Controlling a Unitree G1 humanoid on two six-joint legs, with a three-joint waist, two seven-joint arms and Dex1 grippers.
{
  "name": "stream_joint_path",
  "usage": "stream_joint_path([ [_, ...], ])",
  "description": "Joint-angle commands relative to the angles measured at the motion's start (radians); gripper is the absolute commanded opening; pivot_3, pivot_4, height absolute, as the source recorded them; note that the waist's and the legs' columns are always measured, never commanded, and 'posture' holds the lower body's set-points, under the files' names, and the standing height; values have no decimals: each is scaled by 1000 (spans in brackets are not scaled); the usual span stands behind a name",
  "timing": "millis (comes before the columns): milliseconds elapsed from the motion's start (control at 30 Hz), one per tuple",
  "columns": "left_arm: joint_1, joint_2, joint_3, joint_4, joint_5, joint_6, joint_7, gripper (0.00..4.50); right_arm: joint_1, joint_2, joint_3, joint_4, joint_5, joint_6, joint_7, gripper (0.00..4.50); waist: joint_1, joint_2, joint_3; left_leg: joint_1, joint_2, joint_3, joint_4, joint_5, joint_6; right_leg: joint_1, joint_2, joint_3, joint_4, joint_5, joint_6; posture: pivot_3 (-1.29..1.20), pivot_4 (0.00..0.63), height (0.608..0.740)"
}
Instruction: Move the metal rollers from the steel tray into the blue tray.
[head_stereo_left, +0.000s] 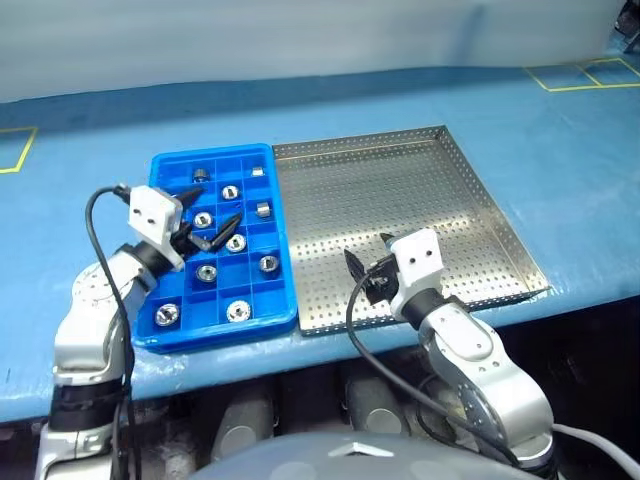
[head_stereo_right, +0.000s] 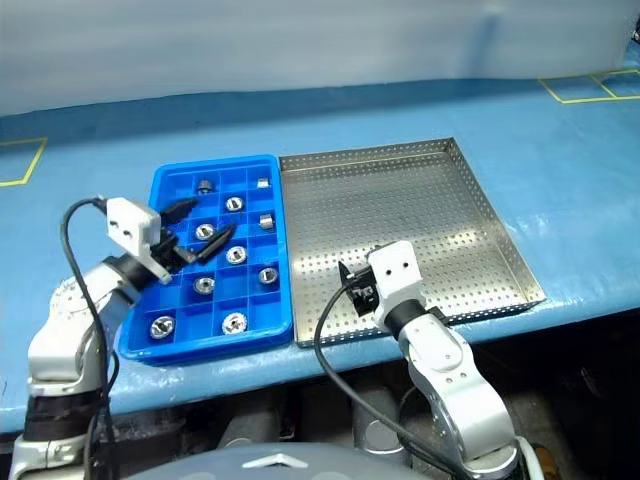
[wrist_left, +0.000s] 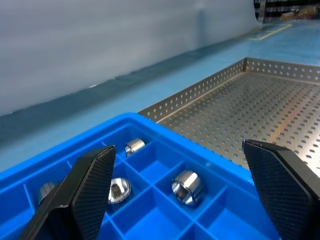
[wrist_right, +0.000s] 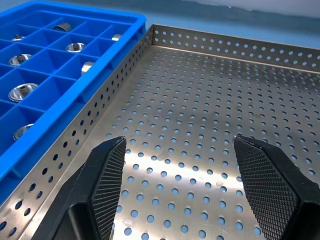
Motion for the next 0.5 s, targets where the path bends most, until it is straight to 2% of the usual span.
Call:
stream_joint_path([
  [33,32,7,-5,-89,6,-60,-7,4445,-2,-11,-4,10,0,-74,29,3619,15,0,0,0,0,0,0,0,0,0,0,0,0,0,0,-37,150,740],
  [267,89,2,-47,-146,11,-36,10,4445,4,-20,-7,57,3,-134,61,3619,51,-1,-1,1,0,0,0,1,0,2,-1,-1,-1,-3,-5,-19,150,740],
  [500,107,16,-89,-163,26,-28,8,4445,8,-17,1,84,-8,-147,64,3619,59,-1,-1,1,0,0,0,1,0,2,0,-1,-1,-4,-6,3,150,740],
])
